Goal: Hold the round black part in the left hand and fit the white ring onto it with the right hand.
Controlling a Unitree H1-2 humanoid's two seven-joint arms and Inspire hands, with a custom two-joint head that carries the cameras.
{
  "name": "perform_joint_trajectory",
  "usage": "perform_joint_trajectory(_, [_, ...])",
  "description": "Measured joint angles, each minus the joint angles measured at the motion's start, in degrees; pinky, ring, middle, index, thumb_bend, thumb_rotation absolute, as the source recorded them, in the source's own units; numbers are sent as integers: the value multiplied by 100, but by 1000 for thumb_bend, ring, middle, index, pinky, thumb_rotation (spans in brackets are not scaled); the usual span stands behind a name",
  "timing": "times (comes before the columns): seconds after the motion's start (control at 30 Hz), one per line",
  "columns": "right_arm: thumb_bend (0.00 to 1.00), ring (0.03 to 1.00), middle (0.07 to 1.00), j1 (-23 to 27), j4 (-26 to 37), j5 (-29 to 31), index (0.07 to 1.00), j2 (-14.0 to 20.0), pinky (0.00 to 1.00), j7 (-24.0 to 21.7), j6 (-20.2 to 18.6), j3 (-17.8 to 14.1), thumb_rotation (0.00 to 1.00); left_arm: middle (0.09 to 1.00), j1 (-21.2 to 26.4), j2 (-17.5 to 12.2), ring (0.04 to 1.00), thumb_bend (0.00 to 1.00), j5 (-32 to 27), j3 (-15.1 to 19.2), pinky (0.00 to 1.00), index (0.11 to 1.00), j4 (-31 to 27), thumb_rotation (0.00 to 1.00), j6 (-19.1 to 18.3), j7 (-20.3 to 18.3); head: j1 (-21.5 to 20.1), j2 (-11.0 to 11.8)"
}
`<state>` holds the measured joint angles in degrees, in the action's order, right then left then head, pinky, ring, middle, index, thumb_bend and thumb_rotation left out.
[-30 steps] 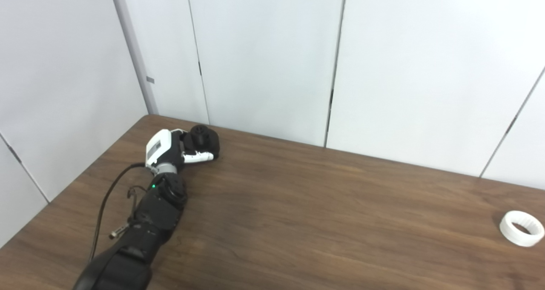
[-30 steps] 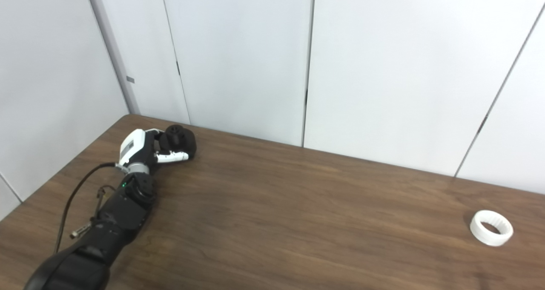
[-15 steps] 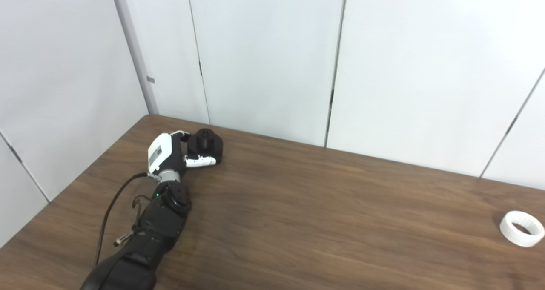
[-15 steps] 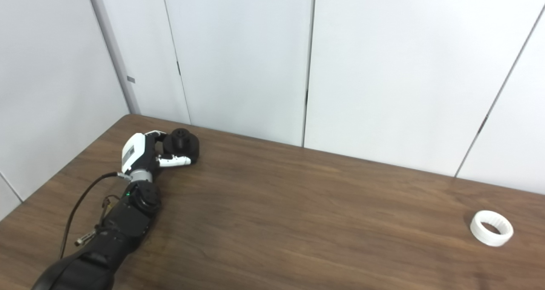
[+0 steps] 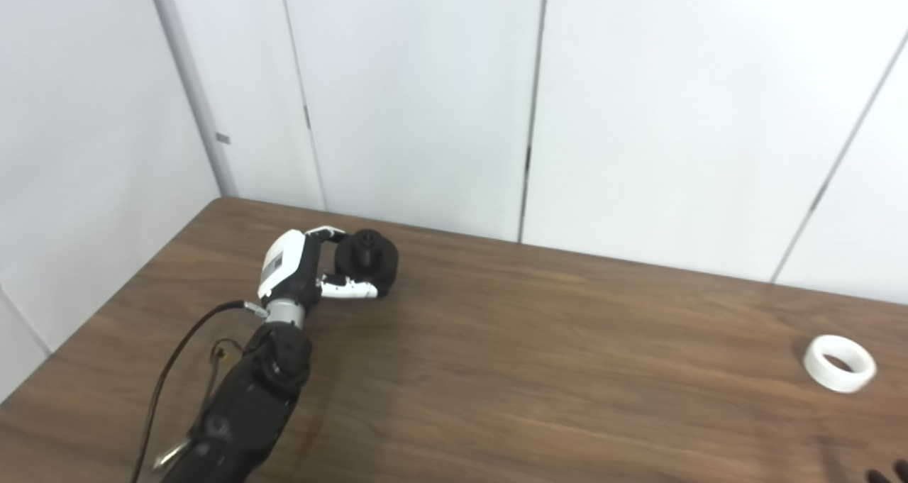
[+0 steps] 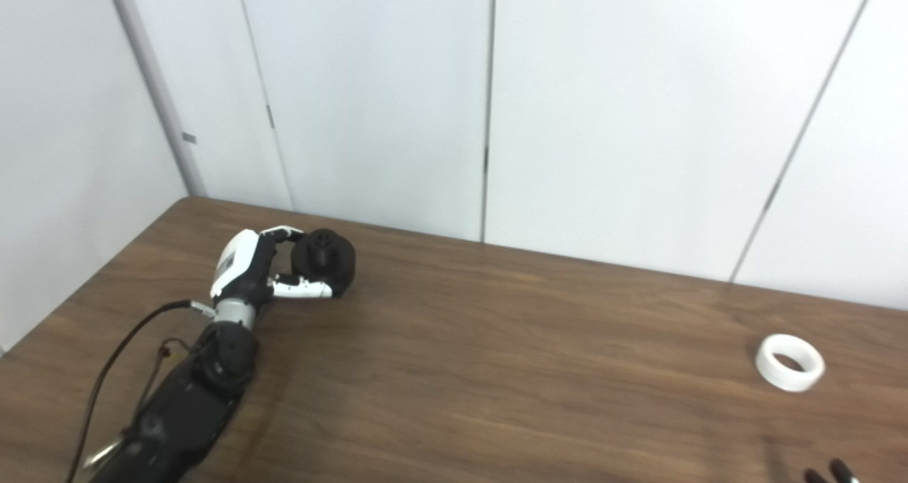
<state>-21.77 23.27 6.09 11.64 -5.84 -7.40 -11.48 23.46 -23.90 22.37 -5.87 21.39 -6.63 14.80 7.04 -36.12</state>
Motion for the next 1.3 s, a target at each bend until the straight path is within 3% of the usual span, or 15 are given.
perform_joint_trajectory(0.13, [615,999,972,5,15,29,1000,-38,1000,-8,9,77,1000,811,-310,57,904,522,105,-179,826,484,-1246,55,-381,-574,-176,-70])
perform_joint_trajectory(0.23, [635,1000,975,5,15,116,1000,-39,1000,-53,17,119,1000,822,-614,177,915,521,178,-368,858,484,-1947,54,-453,-981,-334,-141])
perform_joint_trajectory(0.5, [623,1000,964,-17,237,79,1000,-285,1000,100,-205,249,1000,836,-1252,438,921,521,87,-604,868,484,-3274,61,-566,-1904,-791,-290])
perform_joint_trajectory(0.53, [621,1000,958,-14,257,26,1000,-318,1000,112,-230,314,1000,840,-1292,468,920,521,88,-645,868,484,-3396,61,-560,-1963,-1018,-343])
perform_joint_trajectory(0.73, [638,980,933,14,355,-351,987,-348,1000,200,-351,492,1000,847,-1743,702,909,519,71,-840,827,484,-3759,63,-317,-2204,-1398,-510])
perform_joint_trajectory(0.97, [619,982,928,56,623,-680,988,-376,1000,360,-653,718,1000,852,-2218,696,930,518,59,-1014,837,484,-4413,62,-162,-2638,-1653,-721])
perform_joint_trajectory(1.17, [597,990,944,80,626,-689,1000,-372,1000,393,-771,817,1000,821,-2631,674,904,522,45,-1150,800,483,-4434,59,-54,-2925,-1794,-853])
perform_joint_trajectory(1.3, [595,989,944,89,662,-734,1000,-371,1000,407,-815,847,1000,818,-2811,675,899,523,268,-1210,890,484,-4434,60,67,-2932,-1750,-958])
